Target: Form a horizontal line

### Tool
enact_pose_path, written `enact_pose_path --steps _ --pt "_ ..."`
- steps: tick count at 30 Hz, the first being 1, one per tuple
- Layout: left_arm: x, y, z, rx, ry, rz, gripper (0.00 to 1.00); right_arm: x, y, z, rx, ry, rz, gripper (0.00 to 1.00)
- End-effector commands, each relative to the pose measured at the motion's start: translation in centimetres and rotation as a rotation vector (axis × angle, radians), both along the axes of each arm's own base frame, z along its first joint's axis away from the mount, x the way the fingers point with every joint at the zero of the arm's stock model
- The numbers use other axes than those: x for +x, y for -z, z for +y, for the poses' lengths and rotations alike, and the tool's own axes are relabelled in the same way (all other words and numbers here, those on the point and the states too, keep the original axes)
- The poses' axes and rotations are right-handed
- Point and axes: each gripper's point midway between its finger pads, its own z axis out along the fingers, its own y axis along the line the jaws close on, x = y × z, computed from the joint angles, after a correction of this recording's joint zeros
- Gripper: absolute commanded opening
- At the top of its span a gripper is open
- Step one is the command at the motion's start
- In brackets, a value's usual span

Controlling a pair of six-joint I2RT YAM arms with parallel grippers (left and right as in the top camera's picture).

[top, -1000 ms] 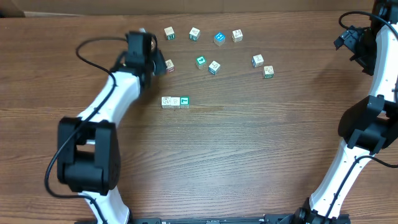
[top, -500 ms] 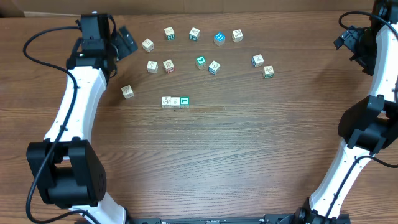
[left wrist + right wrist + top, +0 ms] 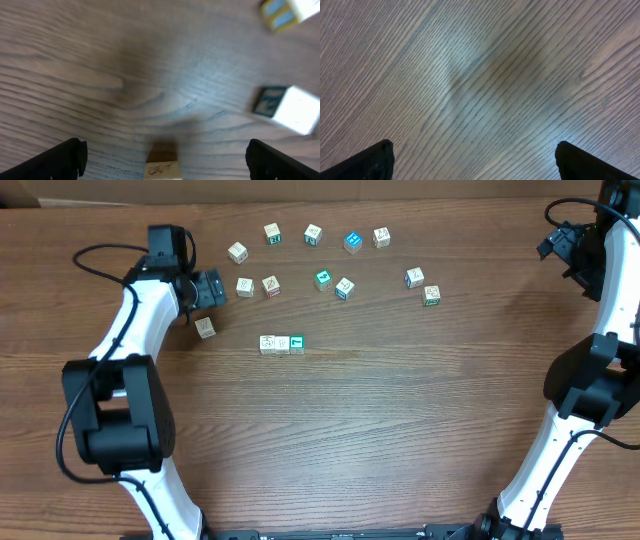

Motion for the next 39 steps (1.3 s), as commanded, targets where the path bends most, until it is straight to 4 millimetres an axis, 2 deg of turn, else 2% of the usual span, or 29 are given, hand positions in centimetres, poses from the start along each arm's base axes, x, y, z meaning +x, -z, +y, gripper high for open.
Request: enact_pose_path --steps 1,5,8,16,21,25,33,39 --pt "-0.6 3.1 0.0 -0.002 0.041 0.072 1.0 -0.1 -0.7 -0.2 -0.008 0.0 -0.013 1.0" --pt "-1.4 6.2 -0.1 -0.007 0.041 0.14 0.99 -0.1 -0.7 -0.2 -0.008 0.0 -0.013 1.0" --pt "-2.1 7.8 -0.1 -0.013 0.042 0.185 1.0 -0.1 -0.7 -0.2 -0.008 0.0 -0.013 1.0" --pt "-2.4 8.4 -0.5 -0.03 0.049 0.204 0.98 -0.1 -0.7 -0.2 -0.008 0.0 -0.013 1.0" --pt "-2.5 8.5 -1.3 -0.074 0.064 0.206 0.75 -0.1 -0.7 -0.2 -0.008 0.0 -0.013 1.0" --pt "-2.6 8.5 -2.0 -0.11 0.076 0.212 0.48 -0.1 -0.7 -0.2 -0.008 0.0 -0.013 1.0" --pt "-3.1 8.6 -3.5 -0.157 0.105 0.228 0.11 -0.1 -0.7 -0.2 -0.008 0.0 -0.013 1.0" --pt "-3.2 8.6 -3.7 -0.157 0.11 0.233 0.08 -0.1 -0.7 -0.2 -0.008 0.0 -0.013 1.0"
